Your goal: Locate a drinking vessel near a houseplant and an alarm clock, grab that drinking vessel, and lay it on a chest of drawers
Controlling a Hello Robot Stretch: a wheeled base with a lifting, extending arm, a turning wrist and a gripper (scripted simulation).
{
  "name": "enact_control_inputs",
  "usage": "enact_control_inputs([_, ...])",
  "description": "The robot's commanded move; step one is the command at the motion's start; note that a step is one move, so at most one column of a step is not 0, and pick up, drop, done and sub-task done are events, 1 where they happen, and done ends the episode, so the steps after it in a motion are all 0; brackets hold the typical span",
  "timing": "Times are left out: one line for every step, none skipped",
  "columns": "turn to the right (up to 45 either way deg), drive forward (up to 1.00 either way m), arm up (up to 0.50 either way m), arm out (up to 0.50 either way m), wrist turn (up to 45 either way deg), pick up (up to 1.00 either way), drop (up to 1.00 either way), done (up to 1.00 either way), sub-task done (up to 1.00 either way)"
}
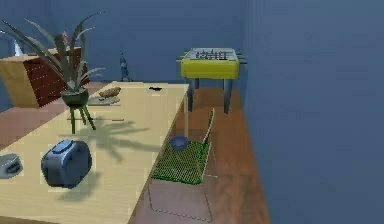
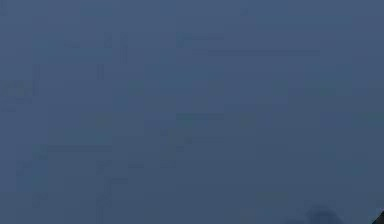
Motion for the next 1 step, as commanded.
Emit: enact_control_inputs([21.0,0.00,0.00,0.00,0.0,0.00,0.00,0.00,0.00])
